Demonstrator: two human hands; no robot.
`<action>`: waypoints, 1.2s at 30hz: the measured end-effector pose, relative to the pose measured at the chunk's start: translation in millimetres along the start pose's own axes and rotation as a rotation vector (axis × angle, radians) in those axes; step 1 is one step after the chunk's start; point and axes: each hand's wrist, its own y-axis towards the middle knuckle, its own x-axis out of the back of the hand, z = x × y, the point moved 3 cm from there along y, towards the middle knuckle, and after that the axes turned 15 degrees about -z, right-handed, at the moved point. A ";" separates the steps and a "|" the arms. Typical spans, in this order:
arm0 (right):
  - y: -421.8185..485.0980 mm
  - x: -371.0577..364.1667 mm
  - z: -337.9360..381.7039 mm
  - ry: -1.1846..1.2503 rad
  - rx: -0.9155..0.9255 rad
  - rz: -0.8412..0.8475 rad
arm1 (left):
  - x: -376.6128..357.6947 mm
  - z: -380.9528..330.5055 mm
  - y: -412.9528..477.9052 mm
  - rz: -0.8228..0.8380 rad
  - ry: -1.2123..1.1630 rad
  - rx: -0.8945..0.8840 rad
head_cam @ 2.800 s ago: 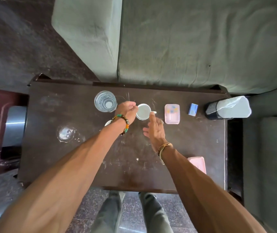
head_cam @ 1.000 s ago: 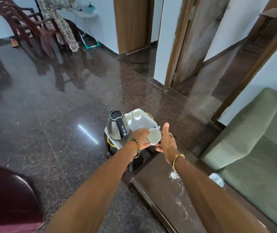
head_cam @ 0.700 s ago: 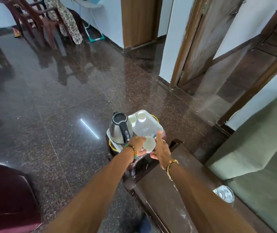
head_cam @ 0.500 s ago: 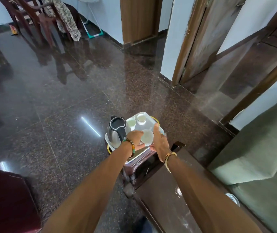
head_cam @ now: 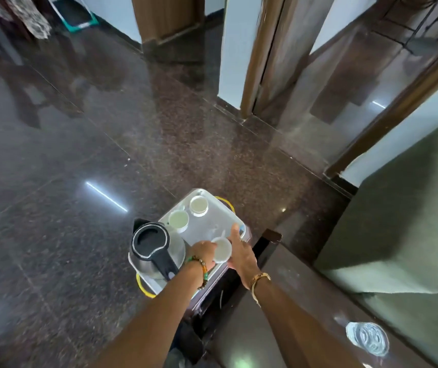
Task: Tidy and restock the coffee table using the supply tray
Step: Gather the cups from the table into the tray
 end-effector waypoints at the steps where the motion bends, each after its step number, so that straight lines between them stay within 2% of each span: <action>1: 10.8 -6.4 -1.9 0.001 -0.017 -0.013 | -4.9 0.5 9.8 0.004 0.014 0.019; 5: 44.5 -28.5 3.3 0.001 -0.009 -0.046 | -17.6 -5.7 44.6 -0.001 0.006 0.075; 10: 85.2 -50.0 23.1 0.078 -0.007 -0.060 | -32.6 -29.3 88.6 -0.036 0.036 0.018; 16: 127.1 -71.3 24.7 -0.028 -0.049 -0.056 | -49.1 -42.1 131.6 -0.074 0.122 -0.024; 19: 141.2 -78.9 21.9 -0.003 -0.073 -0.025 | -52.7 -39.7 142.6 -0.073 0.098 0.010; 26: 149.7 -87.6 19.0 0.023 -0.022 0.021 | -51.1 -41.2 149.9 -0.129 0.134 -0.022; 29: 147.5 -85.4 16.0 0.054 0.005 -0.013 | -48.3 -40.7 143.9 -0.120 0.160 -0.022; 32: 138.8 -75.2 12.0 -0.035 0.080 -0.106 | -42.0 -37.9 130.2 -0.113 0.143 0.013; 36: 103.4 -50.6 -2.1 -0.016 0.019 -0.148 | -29.8 -35.0 94.0 -0.095 0.155 -0.018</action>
